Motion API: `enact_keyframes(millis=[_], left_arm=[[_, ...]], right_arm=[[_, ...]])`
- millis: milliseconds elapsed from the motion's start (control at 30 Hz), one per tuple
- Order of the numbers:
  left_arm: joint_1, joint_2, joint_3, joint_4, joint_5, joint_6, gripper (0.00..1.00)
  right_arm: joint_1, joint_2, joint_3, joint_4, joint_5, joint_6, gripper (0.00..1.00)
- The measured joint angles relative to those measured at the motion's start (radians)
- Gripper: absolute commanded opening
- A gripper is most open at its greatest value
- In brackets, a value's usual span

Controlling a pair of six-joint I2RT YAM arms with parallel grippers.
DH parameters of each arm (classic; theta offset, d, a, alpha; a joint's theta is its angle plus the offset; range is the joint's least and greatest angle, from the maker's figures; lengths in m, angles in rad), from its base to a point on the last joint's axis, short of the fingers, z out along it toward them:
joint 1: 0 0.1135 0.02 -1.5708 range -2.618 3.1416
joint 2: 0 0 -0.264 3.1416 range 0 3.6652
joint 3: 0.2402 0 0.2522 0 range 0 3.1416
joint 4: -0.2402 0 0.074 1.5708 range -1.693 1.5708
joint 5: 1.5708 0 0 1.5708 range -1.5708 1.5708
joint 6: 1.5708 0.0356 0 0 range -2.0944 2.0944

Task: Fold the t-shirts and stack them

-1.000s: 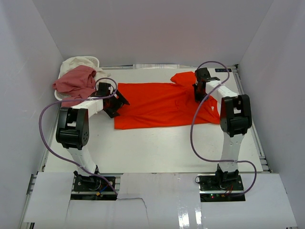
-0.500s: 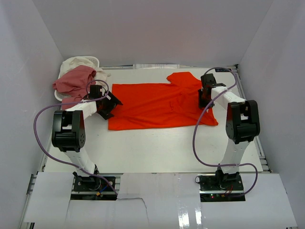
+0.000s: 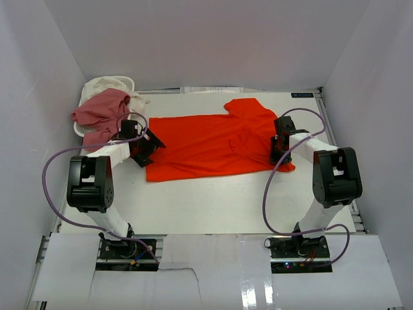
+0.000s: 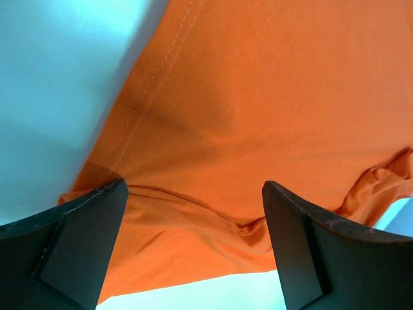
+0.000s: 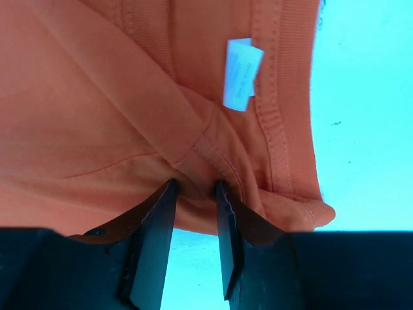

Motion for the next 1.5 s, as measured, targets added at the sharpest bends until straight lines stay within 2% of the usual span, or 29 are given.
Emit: enact_keyframes(millis=[300, 467, 800, 933, 1233, 1300, 1333, 1400, 1433, 1500], left_arm=[[0.042, -0.163, -0.120, -0.171, -0.045, 0.067, 0.98], [0.103, -0.216, -0.149, -0.245, -0.080, 0.113, 0.98], [0.104, -0.224, -0.148, -0.282, -0.089, 0.157, 0.98], [0.104, -0.223, -0.095, -0.314, -0.088, 0.174, 0.98], [0.104, -0.161, 0.225, -0.322, -0.018, 0.200, 0.98], [0.101, -0.114, 0.305, -0.323, 0.003, 0.205, 0.98], [0.100, -0.090, 0.332, -0.319, 0.012, 0.207, 0.98], [0.095, -0.022, 0.396, -0.314, 0.041, 0.209, 0.98], [0.090, 0.011, 0.418, -0.312, 0.050, 0.211, 0.98], [0.077, 0.085, 0.463, -0.305, 0.070, 0.216, 0.98]], right_arm=[[0.007, -0.085, -0.107, 0.052, 0.072, 0.103, 0.36], [0.005, -0.156, -0.169, -0.017, 0.118, 0.149, 0.37], [0.001, -0.311, -0.265, -0.198, 0.130, 0.195, 0.37], [0.001, -0.307, -0.179, -0.256, 0.164, 0.188, 0.37], [0.000, -0.196, 0.224, -0.274, 0.170, 0.102, 0.42], [0.000, -0.156, 0.285, -0.252, 0.145, 0.068, 0.47], [0.000, -0.132, 0.312, -0.239, 0.124, 0.055, 0.60], [0.000, -0.065, 0.372, -0.209, 0.083, 0.031, 0.72], [0.000, -0.039, 0.394, -0.198, 0.069, 0.014, 0.75], [0.000, 0.059, 0.468, -0.155, 0.024, -0.007, 0.75]])
